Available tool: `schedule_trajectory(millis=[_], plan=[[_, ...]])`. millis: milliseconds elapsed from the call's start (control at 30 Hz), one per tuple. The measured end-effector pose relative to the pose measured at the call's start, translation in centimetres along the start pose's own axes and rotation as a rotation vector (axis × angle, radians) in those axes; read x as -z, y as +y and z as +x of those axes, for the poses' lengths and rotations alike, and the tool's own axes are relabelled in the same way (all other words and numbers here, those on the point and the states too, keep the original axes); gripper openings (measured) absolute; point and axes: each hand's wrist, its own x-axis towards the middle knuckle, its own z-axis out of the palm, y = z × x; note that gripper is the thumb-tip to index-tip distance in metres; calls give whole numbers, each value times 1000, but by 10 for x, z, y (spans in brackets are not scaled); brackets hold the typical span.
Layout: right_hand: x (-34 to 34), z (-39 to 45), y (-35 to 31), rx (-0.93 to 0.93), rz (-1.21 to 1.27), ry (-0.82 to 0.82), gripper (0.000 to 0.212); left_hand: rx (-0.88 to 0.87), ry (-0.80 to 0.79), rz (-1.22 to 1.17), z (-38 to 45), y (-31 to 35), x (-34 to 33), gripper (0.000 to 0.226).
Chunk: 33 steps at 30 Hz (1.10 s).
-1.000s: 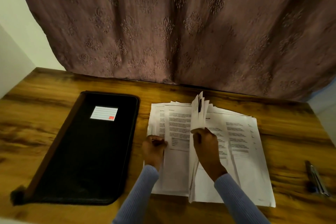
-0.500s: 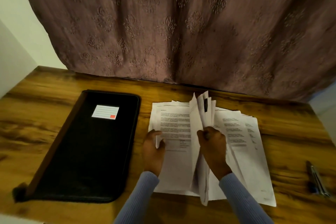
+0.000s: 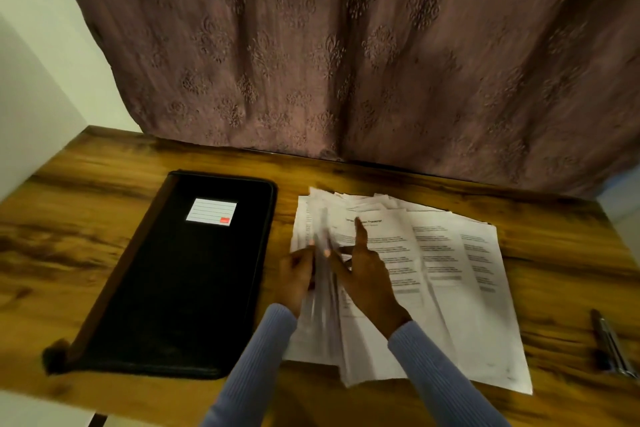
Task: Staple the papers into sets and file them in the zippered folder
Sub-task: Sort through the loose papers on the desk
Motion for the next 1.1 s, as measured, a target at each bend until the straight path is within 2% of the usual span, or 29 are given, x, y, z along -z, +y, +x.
schedule_trajectory(millis=[67,100,133,233,367,467,600,667,767,833,900,1000,1100], plan=[[-7,-3,-1,10,27,-55,64,134,-17,-39,2,5,-3,31],[-10,-5,3,33,37,-56,55,141,-33,4,4,8,-5,39],[-12,-8,7,60,46,-39,49,127,-61,76,7,7,-6,44],[-10,-17,23,107,0,41,43,59,-128,203,20,-1,-10,41],[1,-28,43,68,-73,114,35,6,-151,184,34,-16,-10,50],[4,-32,54,50,-146,83,39,-36,-170,191,37,-23,-13,52],[-4,-37,52,140,-135,-3,43,-143,-135,238,34,-29,-17,50],[-1,-40,53,117,-105,68,40,-172,-146,218,32,-26,-14,48],[14,-46,76,19,-62,281,35,-191,-171,167,32,-20,-3,48],[26,-54,99,-95,-36,318,38,-218,-180,144,30,-17,7,46],[33,-61,118,-183,-87,260,43,-231,-193,112,28,-12,20,48],[32,-67,134,-167,-289,205,56,-212,-179,92,31,-8,45,46],[30,-66,136,-212,-336,147,66,-194,-144,64,35,-4,70,44]])
